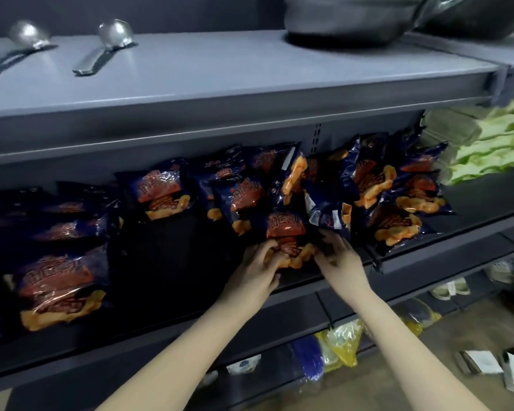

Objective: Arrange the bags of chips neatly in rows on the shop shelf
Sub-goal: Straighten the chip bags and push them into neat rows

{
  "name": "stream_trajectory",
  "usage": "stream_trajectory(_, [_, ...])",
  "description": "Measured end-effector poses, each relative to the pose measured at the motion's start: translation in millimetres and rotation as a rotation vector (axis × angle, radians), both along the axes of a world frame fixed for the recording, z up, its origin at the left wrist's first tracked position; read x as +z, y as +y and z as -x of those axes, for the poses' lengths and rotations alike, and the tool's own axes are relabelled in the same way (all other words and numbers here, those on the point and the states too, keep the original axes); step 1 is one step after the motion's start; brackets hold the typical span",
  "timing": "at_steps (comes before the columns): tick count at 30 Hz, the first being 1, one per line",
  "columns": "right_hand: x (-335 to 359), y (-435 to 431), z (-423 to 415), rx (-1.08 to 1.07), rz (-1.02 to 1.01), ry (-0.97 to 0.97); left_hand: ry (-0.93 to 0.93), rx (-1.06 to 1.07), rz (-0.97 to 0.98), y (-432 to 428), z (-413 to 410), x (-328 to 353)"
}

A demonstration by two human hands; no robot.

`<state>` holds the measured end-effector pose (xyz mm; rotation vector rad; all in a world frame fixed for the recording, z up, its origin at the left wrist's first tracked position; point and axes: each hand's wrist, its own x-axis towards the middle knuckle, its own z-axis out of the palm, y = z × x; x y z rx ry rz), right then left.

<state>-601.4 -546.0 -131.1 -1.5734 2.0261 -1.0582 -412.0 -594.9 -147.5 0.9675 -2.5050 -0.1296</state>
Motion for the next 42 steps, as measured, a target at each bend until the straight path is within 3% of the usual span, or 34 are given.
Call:
stream_trajectory(5, [4.7, -16.9, -32.8, -0.005, -0.133, -0.26, -0.027, -0.039, 0.006, 8.4, -36.6, -10.2])
stream_trajectory(13, [16.1, -41.7, -95.7, 0.299, -0.153, -0.336, -0.019, 0.145, 0.012, 13.6, -105.8, -11.4])
stream_trajectory(18, [10.8, -67.6, -131.0, 0.347, -0.117, -0.314, -0.014, 0.251, 0.077, 15.7, -138.3, -10.5])
stream_trajectory(24, [9.8, -98.6, -174.1, 0.235, -0.075, -0.335, -0.056, 0.355, 0.169, 15.9, -167.3, -22.3])
stream_trajectory(32, [15.1, -138.0, -213.0, 0.147, -0.127, -0.284, -0.154, 0.431, 0.038, 11.4, -171.0, -35.4])
stream_trajectory(42, [4.7, -161.4, -226.3, 0.043, -0.104, -0.294, -0.172, 0.43, 0.062, 11.4, -170.9, -34.4])
